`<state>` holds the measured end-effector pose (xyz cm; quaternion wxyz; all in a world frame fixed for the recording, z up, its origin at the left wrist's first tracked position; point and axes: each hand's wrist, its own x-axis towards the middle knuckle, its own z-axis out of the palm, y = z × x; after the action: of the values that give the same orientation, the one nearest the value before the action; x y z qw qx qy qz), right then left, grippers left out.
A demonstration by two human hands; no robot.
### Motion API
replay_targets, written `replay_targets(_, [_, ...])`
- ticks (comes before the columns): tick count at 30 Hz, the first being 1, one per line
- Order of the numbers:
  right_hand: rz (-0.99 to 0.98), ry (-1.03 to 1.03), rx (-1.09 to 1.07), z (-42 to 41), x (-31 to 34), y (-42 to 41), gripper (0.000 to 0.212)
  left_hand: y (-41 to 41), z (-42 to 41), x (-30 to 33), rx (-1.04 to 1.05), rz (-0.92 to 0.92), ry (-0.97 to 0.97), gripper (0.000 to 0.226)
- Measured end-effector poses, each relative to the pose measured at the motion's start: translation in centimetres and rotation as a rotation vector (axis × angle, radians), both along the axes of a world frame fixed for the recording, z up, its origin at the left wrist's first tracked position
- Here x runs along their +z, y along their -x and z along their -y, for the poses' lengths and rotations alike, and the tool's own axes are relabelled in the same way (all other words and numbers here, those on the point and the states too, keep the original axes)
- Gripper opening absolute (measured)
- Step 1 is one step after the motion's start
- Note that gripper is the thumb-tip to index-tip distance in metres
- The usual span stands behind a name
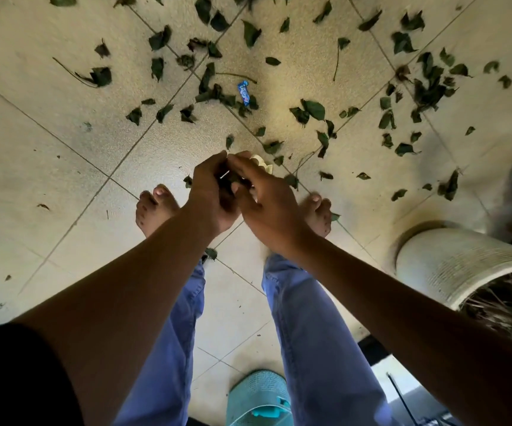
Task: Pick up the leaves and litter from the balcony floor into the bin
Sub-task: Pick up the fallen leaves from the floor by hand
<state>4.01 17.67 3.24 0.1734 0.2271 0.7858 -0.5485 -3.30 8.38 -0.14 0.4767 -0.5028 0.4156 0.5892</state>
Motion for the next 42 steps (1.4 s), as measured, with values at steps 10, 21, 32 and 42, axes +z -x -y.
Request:
replay_targets(10, [0.033,-0.432,0.122,-6.9,-5.7,-2.1,0.035,0.0,2.4,-1.2,0.028,-0.02,0.126,0.042])
replay_targets(21, [0.13,-0.592,0.743,-7.9,-14.2,2.3,0.066,1.0,6.5,-2.5,-0.017,0.005,0.021,0.052])
replay_targets(32, [0.093,-0.707,0.577,-7.7,-14.7,4.3,0.025,1.9,8.0,-2.2,0.078,0.019,0.011,0.06])
replay_targets(42, [0.086,-0.674,0.625,-7.6,-16.1,5.3,0.019,1.4,7.9,-2.6,0.055,0.023,0.022,0.055])
